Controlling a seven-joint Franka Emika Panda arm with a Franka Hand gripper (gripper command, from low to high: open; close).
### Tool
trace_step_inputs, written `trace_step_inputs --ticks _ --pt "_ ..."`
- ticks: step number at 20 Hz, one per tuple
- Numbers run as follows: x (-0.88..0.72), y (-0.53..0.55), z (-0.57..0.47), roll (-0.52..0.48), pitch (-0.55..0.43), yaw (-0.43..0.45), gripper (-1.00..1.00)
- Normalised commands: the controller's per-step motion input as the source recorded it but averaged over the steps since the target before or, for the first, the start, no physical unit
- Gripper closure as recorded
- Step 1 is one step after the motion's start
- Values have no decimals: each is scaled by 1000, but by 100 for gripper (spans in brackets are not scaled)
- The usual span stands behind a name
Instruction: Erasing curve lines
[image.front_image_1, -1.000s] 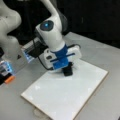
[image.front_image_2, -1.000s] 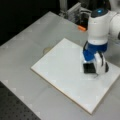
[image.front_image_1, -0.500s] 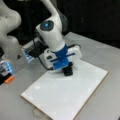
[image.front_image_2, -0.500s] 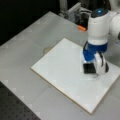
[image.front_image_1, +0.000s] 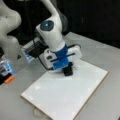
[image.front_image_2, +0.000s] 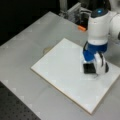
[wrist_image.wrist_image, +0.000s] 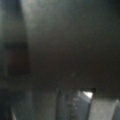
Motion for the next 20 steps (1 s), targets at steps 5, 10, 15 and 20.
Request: trace_step_inputs --ticks 5,10,15,20 --pt "-303 144 -575 50 -187 -99 100" --pt "-226 190 -582 -9 -112 -84 100" --pt "-137 232 -591 -32 -91 -89 100" --pt "-53 274 -595 -75 -26 -85 100"
